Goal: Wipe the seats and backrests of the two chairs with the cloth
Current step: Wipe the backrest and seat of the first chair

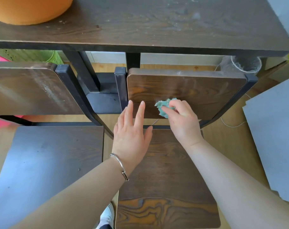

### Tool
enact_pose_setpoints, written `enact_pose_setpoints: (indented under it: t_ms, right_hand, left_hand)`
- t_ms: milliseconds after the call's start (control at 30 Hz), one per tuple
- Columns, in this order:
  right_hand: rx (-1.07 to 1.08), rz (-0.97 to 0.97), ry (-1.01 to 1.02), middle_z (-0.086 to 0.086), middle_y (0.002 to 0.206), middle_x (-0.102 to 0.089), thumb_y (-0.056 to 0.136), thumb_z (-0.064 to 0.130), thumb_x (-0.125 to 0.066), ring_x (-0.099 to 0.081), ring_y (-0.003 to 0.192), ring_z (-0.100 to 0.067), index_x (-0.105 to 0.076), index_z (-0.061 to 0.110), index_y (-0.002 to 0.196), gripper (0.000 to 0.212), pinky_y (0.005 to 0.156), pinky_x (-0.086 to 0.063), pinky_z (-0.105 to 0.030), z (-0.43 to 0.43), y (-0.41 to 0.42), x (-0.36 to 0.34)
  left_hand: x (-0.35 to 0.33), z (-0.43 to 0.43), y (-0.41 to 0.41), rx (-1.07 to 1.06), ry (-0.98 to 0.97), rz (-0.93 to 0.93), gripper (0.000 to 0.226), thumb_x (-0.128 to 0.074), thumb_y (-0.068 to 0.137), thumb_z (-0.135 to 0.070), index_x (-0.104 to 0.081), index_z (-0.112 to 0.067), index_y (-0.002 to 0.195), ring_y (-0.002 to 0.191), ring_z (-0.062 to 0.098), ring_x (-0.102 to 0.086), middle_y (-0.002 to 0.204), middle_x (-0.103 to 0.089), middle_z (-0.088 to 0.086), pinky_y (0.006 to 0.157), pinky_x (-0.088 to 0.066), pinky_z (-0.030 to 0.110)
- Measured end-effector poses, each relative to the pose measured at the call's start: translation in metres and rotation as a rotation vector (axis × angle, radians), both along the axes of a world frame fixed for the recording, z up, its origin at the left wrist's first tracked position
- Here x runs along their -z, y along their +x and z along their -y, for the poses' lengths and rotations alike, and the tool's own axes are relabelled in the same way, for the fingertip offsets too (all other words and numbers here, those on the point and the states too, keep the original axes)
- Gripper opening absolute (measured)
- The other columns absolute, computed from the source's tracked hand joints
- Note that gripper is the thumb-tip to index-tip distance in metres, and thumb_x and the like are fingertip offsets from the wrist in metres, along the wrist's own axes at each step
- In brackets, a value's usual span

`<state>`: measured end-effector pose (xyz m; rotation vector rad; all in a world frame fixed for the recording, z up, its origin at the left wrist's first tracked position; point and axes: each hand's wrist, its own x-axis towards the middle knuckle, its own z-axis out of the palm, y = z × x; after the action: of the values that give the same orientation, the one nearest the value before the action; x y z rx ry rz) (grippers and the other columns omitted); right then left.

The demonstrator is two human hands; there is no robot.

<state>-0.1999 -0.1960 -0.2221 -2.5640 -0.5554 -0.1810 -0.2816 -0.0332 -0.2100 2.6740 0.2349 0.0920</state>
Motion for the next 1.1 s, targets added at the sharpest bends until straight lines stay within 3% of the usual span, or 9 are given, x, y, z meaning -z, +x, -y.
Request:
enact_pose_setpoints:
  t_ms: [133, 300, 500, 600, 700, 767, 867, 1000, 1100]
  right_hand:
    - [0.130, -0.288, 0.050, 0.016, 0.097, -0.047, 0.100, 0.040, -0.051, -0.055, 0.091, -0.009, -0.052, 0.033, 0.101, 0.008, 0.067, -0.051, -0.019, -0.001, -0.012, 0.026]
    - [0.136, -0.312, 0.100, 0.013, 0.102, -0.049, 0.100, 0.041, -0.049, -0.054, 0.091, -0.008, -0.055, 0.030, 0.108, 0.015, 0.068, -0.050, -0.018, 0.004, -0.011, 0.023]
    - [0.083, -0.097, 0.069, 0.017, 0.105, -0.041, 0.099, 0.039, -0.051, -0.046, 0.094, -0.001, -0.058, 0.025, 0.114, 0.022, 0.065, -0.035, 0.004, 0.014, 0.012, -0.023]
    - [0.084, 0.029, 0.035, 0.010, 0.115, -0.051, 0.098, 0.040, -0.053, -0.046, 0.105, 0.000, -0.059, 0.022, 0.119, 0.029, 0.068, -0.032, 0.009, 0.021, 0.025, -0.051]
    - [0.016, 0.120, -0.058, -0.001, 0.123, -0.056, 0.097, 0.044, -0.044, -0.052, 0.113, -0.008, -0.061, 0.017, 0.122, 0.040, 0.074, -0.036, 0.004, 0.027, 0.027, -0.064]
    - [-0.050, 0.170, -0.102, -0.007, 0.121, -0.058, 0.096, 0.045, -0.034, -0.055, 0.112, -0.014, -0.064, 0.013, 0.121, 0.050, 0.079, -0.045, -0.011, 0.029, 0.025, -0.062]
    - [-0.071, 0.193, -0.120, -0.008, 0.117, -0.059, 0.096, 0.034, -0.052, -0.057, 0.107, -0.016, -0.065, 0.011, 0.119, 0.036, 0.077, -0.051, -0.018, 0.032, 0.023, -0.046]
    - [0.071, -0.046, 0.056, 0.014, 0.104, -0.050, 0.098, 0.038, -0.055, -0.054, 0.090, -0.006, -0.059, 0.026, 0.112, 0.019, 0.071, -0.050, -0.013, 0.033, 0.009, -0.015]
    - [0.074, -0.139, -0.035, 0.014, 0.102, -0.049, 0.101, 0.039, -0.048, -0.053, 0.087, -0.006, -0.054, 0.030, 0.109, 0.013, 0.063, -0.043, -0.013, 0.039, 0.000, 0.016]
  left_hand:
    - [0.006, 0.007, -0.003, 0.029, 0.009, -0.005, 0.070, -0.048, 0.094, -0.042, -0.016, -0.026, 0.154, 0.143, 0.030, -0.026, 0.160, -0.019, 0.010, 0.108, -0.038, 0.050]
    - [0.001, 0.016, 0.000, 0.049, 0.028, 0.005, 0.069, -0.045, 0.094, -0.043, -0.015, -0.025, 0.154, 0.144, 0.031, -0.024, 0.160, -0.019, 0.011, 0.109, -0.035, 0.049]
    - [-0.026, 0.018, 0.007, 0.068, 0.095, 0.044, 0.068, -0.042, 0.094, -0.044, -0.016, -0.023, 0.154, 0.145, 0.031, -0.021, 0.160, -0.019, 0.010, 0.112, -0.032, 0.050]
    - [-0.042, 0.016, 0.017, 0.095, 0.177, 0.094, 0.069, -0.045, 0.094, -0.042, -0.017, -0.022, 0.154, 0.147, 0.030, -0.018, 0.160, -0.019, 0.011, 0.116, -0.026, 0.052]
    - [-0.054, 0.013, 0.030, 0.105, 0.232, 0.161, 0.070, -0.052, 0.094, -0.036, -0.020, -0.020, 0.153, 0.148, 0.029, -0.017, 0.160, -0.021, 0.011, 0.117, -0.022, 0.053]
    - [-0.058, 0.012, 0.036, 0.107, 0.256, 0.195, 0.069, -0.055, 0.093, -0.033, -0.023, -0.018, 0.152, 0.148, 0.029, -0.017, 0.159, -0.023, 0.011, 0.117, -0.020, 0.054]
    - [-0.056, 0.012, 0.039, 0.107, 0.303, 0.194, 0.068, -0.054, 0.093, -0.033, -0.024, -0.017, 0.152, 0.149, 0.028, -0.014, 0.160, -0.021, 0.009, 0.119, -0.015, 0.054]
    - [-0.051, 0.013, 0.041, 0.110, 0.350, 0.190, 0.069, -0.053, 0.093, -0.035, -0.022, -0.018, 0.152, 0.149, 0.029, -0.010, 0.161, -0.018, 0.010, 0.119, -0.012, 0.055]
    - [-0.049, 0.012, 0.041, 0.106, 0.375, 0.194, 0.071, -0.055, 0.091, -0.035, -0.023, -0.018, 0.152, 0.149, 0.029, -0.010, 0.161, -0.017, 0.010, 0.119, -0.012, 0.056]
